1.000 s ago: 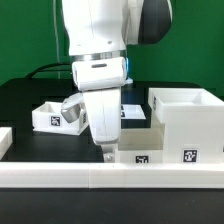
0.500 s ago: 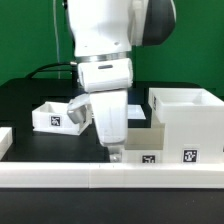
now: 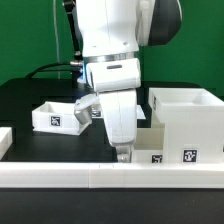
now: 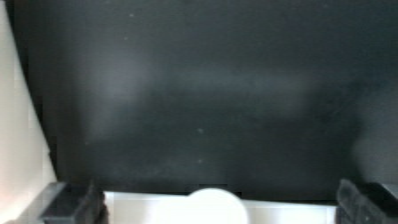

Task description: Assemble drawer

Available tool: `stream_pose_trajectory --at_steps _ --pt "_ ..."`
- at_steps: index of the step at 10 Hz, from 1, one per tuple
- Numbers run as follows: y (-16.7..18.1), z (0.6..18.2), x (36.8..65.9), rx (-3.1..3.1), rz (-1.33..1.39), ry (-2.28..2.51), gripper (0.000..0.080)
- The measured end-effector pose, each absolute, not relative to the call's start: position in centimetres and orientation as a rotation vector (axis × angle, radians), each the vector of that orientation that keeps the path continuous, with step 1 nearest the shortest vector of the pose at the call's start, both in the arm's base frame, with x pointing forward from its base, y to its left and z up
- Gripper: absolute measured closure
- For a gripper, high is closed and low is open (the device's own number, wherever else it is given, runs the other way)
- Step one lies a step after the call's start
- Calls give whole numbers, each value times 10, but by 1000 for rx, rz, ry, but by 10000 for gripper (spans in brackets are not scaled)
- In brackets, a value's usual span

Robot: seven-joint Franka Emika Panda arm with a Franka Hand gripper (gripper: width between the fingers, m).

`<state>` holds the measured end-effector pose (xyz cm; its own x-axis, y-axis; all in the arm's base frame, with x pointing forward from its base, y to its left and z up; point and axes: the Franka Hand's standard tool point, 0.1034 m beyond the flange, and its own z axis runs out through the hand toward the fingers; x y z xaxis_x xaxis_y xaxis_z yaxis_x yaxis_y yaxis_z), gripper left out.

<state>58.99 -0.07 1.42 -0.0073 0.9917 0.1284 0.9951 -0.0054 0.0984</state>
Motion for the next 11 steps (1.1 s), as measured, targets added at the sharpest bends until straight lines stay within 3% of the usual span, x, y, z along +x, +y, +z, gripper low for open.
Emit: stream_pose_trajectory --at_steps 2,11 --pt "15 13 589 -2199 -248 -2182 151" --pt "18 12 589 -2187 -205 -2217 151"
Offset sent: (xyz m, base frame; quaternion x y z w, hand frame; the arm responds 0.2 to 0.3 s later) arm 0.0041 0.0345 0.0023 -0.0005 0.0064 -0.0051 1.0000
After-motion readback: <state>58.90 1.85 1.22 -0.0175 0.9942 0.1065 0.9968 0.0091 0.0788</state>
